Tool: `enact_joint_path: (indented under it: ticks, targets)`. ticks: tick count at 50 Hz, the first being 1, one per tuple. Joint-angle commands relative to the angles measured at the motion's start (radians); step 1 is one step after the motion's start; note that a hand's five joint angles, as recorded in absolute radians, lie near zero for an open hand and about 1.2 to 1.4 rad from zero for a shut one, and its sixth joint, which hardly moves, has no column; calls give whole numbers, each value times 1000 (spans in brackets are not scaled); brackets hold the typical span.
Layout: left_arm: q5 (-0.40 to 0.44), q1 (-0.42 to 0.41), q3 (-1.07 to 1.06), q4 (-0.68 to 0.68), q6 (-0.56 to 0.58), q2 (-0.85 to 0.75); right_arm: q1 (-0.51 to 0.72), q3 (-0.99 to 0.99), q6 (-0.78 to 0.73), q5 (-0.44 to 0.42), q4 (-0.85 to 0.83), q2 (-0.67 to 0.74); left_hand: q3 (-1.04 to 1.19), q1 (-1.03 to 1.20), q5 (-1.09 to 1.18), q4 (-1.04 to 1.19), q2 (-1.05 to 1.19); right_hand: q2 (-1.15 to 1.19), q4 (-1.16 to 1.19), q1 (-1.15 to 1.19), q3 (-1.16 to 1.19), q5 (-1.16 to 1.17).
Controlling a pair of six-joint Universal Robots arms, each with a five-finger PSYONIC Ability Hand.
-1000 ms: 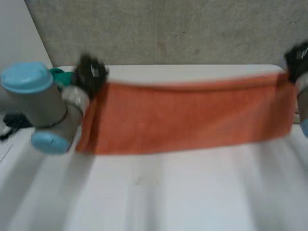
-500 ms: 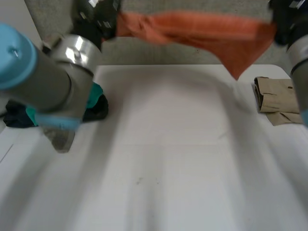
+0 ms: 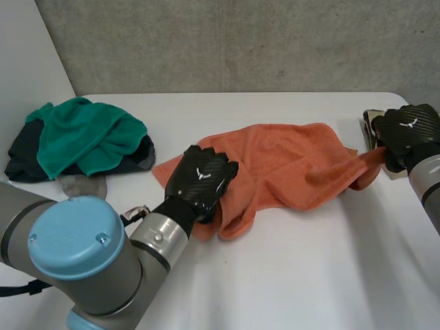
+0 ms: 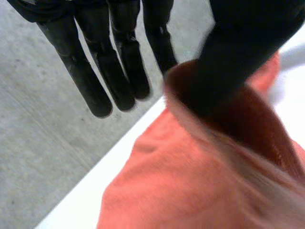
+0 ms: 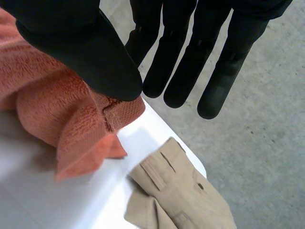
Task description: Fold the laundry.
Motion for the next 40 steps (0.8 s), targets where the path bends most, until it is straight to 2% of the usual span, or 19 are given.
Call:
enact_joint_path:
  ticks: [1, 3, 4, 6, 7, 9, 10, 14, 19, 23, 25, 29, 30, 31, 33, 34, 35, 38, 40]
  targets:
    - [8, 46, 2, -83, -1, 93, -59, -1, -7, -16, -68, 56, -593, -471, -592, -594, -592, 208, 194, 267, 200, 182]
    - [10, 99, 20, -105, -1, 111, -69, -6, -8, -16, -78, 71, -596, -474, -595, -597, -595, 208, 194, 267, 200, 182]
    - [16, 168, 48, -123, -1, 116, -72, -6, -8, -16, -79, 76, -596, -474, -595, -597, -595, 208, 194, 267, 200, 182]
    - [39, 244, 81, -140, -1, 114, -74, -6, -8, -16, -79, 87, -599, -477, -598, -600, -598, 208, 194, 267, 200, 182]
    - [83, 305, 117, -152, 1, 104, -74, -6, -11, -16, -79, 91, -596, -474, -595, -597, -595, 208, 194, 267, 200, 182]
    - [140, 357, 158, -165, 1, 75, -72, -1, -22, -16, -79, 97, -599, -477, -598, -600, -598, 208, 194, 267, 200, 182]
    - [198, 409, 211, -177, 1, 8, -71, 0, -25, -16, -79, 99, -596, -474, -595, -597, -595, 208, 194, 267, 200, 182]
    - [304, 483, 392, -221, 5, -189, -63, 7, -45, -16, -79, 103, -575, -454, -575, -576, -575, 208, 194, 267, 200, 182]
    - [317, 531, 597, -294, 100, -393, -62, 13, -56, -16, -81, 129, -564, -442, -563, -564, -563, 208, 194, 267, 200, 182]
    - [310, 537, 723, -318, 252, -508, -62, 17, -62, -15, -81, 139, -564, -442, -563, -564, -563, 208, 194, 267, 200, 182]
    - [300, 537, 776, -318, 323, -565, -62, 19, -65, -15, -81, 139, -531, -410, -531, -532, -531, 208, 194, 267, 200, 182]
    - [272, 552, 871, -320, 363, -669, -62, 19, -77, -15, -82, 142, -306, -184, -305, -307, -305, 208, 194, 267, 200, 182]
    - [263, 555, 893, -323, 364, -691, -63, 19, -82, -13, -82, 148, -169, -47, -168, -170, -168, 208, 194, 267, 200, 182]
    - [234, 557, 937, -324, 366, -723, -63, 19, -84, -13, -82, 151, 205, 326, 205, 204, 205, 208, 194, 267, 200, 182]
    - [186, 560, 979, -324, 369, -748, -63, 19, -85, -13, -82, 162, 589, 710, 589, 588, 589, 208, 194, 267, 200, 182]
    - [157, 563, 999, -324, 369, -754, -63, 19, -85, -13, -82, 163, 616, 738, 616, 615, 616, 208, 194, 267, 200, 182]
    - [80, 574, 1040, -318, 374, -758, -63, 19, -85, -13, -82, 165, 616, 738, 617, 615, 617, 208, 194, 267, 200, 182]
    - [-53, 601, 1083, -297, 410, -757, -62, 19, -85, -13, -82, 166, 616, 738, 617, 615, 617, 208, 194, 267, 200, 182]
    - [-93, 615, 1097, -265, 438, -758, -62, 19, -85, -13, -82, 166, 616, 738, 617, 615, 617, 208, 194, 267, 200, 182]
